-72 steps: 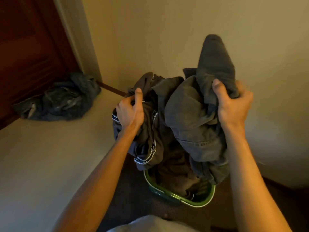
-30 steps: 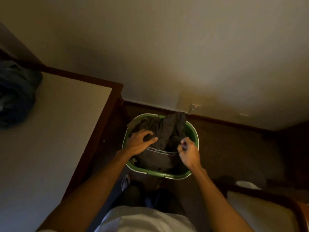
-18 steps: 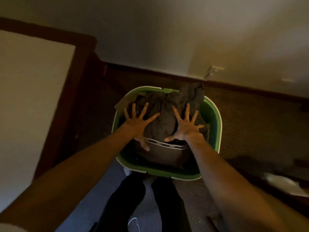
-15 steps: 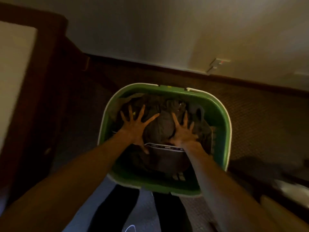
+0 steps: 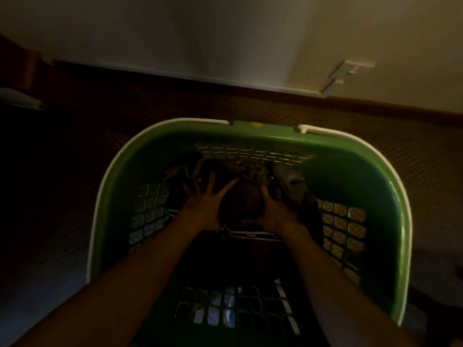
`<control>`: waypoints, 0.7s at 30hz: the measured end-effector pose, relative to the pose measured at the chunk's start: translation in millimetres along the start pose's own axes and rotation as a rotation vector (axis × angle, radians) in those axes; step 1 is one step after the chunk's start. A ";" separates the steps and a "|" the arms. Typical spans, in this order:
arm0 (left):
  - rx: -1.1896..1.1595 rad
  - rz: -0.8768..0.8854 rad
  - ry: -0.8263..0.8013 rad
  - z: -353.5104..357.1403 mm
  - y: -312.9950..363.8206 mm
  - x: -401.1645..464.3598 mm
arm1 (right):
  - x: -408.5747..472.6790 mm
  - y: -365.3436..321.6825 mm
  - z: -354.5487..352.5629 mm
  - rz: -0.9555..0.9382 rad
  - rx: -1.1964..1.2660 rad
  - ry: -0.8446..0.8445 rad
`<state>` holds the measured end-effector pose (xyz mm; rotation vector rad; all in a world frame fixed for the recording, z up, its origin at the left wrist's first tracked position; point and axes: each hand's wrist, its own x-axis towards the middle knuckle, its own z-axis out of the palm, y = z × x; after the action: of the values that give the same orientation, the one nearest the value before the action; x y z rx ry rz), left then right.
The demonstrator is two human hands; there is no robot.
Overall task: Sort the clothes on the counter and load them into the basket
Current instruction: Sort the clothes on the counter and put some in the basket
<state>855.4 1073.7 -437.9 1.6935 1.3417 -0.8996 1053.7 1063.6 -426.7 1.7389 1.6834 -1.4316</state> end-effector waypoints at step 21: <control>0.245 0.127 0.001 41.5 -23.3 14.5 | 49.2 47.5 57.7 0.228 -0.134 -0.106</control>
<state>832.9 1046.1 -472.5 1.9416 1.1463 -1.0213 1061.6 1033.3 -510.6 1.6883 1.4399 -1.2572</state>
